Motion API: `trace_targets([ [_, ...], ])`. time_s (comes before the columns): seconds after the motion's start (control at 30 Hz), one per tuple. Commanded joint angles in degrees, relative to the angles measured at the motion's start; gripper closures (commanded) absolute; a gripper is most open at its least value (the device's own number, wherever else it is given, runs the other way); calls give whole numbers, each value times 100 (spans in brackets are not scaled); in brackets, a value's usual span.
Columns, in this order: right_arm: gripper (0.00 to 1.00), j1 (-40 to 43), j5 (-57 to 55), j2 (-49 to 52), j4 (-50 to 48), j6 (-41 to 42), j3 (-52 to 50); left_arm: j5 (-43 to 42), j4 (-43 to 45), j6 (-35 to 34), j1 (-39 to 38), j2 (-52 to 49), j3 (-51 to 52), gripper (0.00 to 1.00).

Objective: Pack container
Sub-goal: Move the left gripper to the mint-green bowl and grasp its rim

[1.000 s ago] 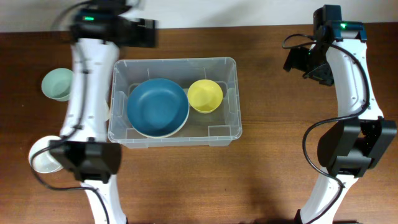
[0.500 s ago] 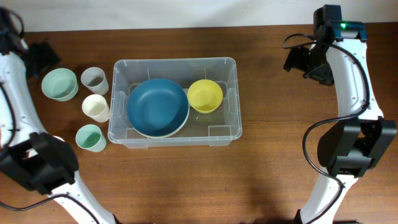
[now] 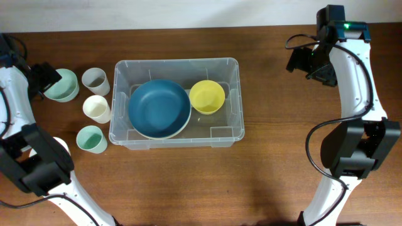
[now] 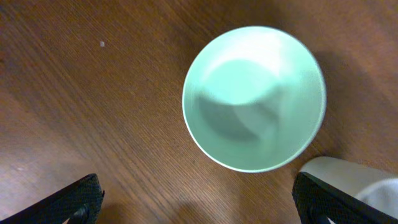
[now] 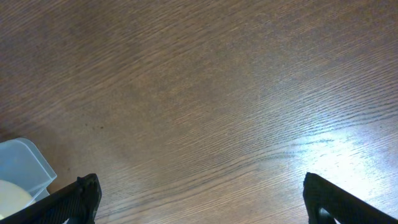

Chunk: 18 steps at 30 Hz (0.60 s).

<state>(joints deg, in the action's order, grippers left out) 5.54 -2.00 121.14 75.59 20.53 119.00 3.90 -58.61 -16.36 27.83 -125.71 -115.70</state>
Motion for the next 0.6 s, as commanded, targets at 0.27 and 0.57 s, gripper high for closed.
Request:
trace_targets([
  [0.27, 1, 11, 7, -13, 0, -39, -17, 0, -52, -96, 9, -811, 46, 1],
  [0.57, 1, 11, 4, -13, 0, -39, -17, 2, -11, -96, 9, -876, 46, 1],
])
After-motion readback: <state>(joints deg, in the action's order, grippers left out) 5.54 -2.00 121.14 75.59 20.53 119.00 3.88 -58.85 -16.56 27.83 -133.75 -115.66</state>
